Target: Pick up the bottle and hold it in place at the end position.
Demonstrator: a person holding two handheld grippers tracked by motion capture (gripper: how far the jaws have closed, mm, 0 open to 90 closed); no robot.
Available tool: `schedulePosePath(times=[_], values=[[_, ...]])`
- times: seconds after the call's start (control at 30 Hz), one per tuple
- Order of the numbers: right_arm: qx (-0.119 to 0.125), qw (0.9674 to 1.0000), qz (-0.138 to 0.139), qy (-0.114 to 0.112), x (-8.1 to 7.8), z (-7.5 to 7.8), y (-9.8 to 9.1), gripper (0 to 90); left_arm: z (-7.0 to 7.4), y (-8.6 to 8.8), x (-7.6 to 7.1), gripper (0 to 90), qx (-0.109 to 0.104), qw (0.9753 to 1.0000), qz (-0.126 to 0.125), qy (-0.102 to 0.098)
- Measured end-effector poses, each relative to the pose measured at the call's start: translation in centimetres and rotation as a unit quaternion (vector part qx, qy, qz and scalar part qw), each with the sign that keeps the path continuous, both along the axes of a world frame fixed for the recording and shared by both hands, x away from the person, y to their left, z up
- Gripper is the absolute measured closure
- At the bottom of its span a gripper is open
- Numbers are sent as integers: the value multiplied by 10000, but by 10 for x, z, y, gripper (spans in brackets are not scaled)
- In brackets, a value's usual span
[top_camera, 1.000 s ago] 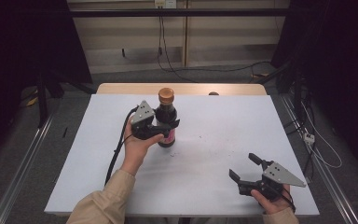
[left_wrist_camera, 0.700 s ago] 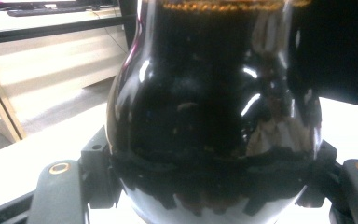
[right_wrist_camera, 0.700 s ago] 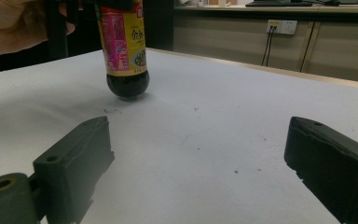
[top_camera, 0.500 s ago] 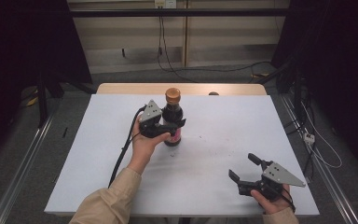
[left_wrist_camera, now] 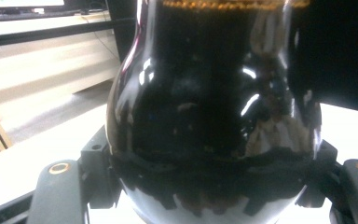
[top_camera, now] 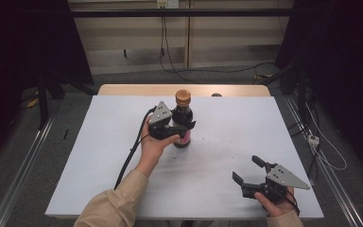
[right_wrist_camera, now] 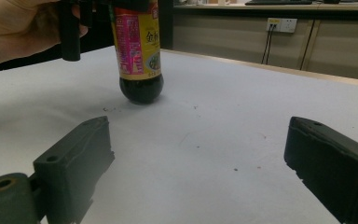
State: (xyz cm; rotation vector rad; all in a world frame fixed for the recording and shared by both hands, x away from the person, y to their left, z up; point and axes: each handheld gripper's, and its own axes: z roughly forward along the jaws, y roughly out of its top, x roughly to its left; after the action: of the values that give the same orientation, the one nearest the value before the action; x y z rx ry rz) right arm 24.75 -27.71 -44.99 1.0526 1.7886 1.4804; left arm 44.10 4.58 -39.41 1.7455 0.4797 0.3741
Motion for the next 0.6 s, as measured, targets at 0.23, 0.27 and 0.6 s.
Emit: schedulePosePath(times=[0.23,0.27,0.6], values=[[-1,10000,-10,12,0,0,1,69,-5,-4,2,274,96,9999,-105,-19],[-9,10000,-9,12,0,0,1,69,-6,-4,2,274,63,9999,-87,-21],[-9,10000,-11,27,0,-1,0,69,-10,-9,6,273,-17,9999,-23,-99]])
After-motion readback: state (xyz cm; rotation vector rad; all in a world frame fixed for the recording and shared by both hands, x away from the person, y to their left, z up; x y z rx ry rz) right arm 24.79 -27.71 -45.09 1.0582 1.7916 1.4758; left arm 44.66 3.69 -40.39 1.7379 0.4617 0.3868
